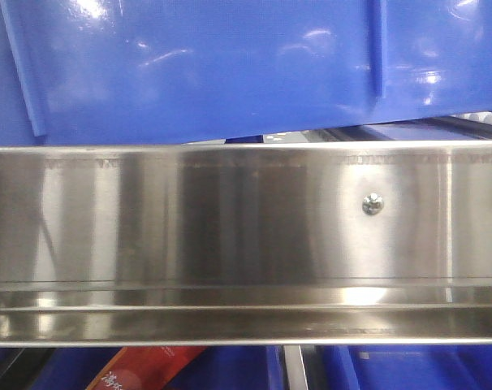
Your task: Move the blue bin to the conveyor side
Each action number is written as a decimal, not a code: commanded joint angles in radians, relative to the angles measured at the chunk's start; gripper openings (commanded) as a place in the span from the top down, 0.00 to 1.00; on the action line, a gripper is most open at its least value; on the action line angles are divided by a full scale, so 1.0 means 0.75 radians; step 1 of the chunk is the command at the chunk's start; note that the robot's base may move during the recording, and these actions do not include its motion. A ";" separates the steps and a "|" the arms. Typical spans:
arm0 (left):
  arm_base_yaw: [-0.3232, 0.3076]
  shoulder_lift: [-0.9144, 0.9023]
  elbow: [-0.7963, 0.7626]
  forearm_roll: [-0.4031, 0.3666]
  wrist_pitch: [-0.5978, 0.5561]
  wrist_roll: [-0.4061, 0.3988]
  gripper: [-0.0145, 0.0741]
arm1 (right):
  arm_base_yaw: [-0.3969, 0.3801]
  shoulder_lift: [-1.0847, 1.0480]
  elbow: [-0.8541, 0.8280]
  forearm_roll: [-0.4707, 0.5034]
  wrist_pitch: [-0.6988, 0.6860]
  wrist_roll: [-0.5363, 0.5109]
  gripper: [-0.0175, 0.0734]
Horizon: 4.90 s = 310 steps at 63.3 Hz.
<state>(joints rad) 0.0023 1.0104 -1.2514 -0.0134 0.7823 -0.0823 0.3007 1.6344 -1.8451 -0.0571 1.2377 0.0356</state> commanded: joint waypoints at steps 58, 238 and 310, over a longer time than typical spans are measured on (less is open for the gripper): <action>0.005 0.582 -0.311 0.032 0.240 -0.151 0.39 | -0.002 -0.012 0.002 -0.036 -0.022 0.025 0.89; -0.222 0.467 -0.796 0.049 0.576 -0.142 0.86 | -0.002 -0.454 0.143 -0.136 -0.022 0.221 0.90; -0.222 0.163 -0.593 0.049 0.570 -0.171 0.86 | -0.002 -0.694 0.243 -0.136 -0.125 0.234 0.90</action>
<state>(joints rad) -0.1587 1.1580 -1.6829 0.0170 1.2963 -0.2194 0.3035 1.1361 -1.6463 -0.1063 1.2560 0.2119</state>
